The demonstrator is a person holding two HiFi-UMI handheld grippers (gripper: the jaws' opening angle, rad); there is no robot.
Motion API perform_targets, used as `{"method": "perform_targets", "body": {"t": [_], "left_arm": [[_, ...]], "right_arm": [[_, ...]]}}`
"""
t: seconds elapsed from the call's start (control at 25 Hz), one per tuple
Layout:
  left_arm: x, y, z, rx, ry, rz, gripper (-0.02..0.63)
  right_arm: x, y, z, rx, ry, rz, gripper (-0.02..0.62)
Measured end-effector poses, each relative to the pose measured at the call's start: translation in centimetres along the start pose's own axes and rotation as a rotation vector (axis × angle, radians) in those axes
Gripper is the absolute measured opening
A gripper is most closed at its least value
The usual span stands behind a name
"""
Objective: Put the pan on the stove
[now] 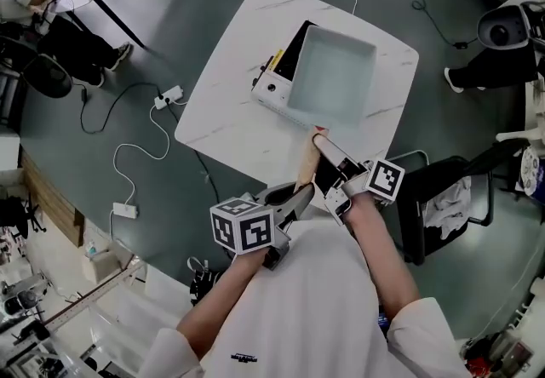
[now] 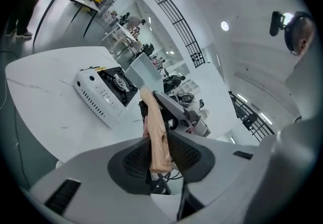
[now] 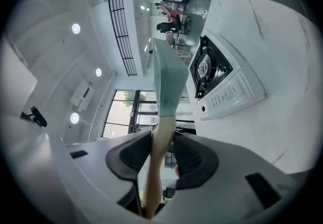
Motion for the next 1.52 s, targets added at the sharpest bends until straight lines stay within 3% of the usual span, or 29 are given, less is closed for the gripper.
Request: {"method": "perform_targets", "body": {"t": [0.36, 1.52], "left_arm": [[2.1, -2.5, 1.7, 0.026, -0.06, 0.049, 0.103], [7.9, -14.0, 7.8, 0.057, -0.165, 0.025, 0.103]], "right_arm": [[2.6, 1.4, 1.9, -0.012, 0.004, 0.018, 0.146], [10.1, 9.5, 10.7, -0.059, 0.069, 0.136, 0.144]]}}
Point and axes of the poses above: the fingertips, and each gripper's own axes: z forward along the fingers, y to its right, x out of its top, the point moved 4 cm from there along -z, backward along the fingers, and after that the axes turned 6 degrees about z, right-handed, at the moved point
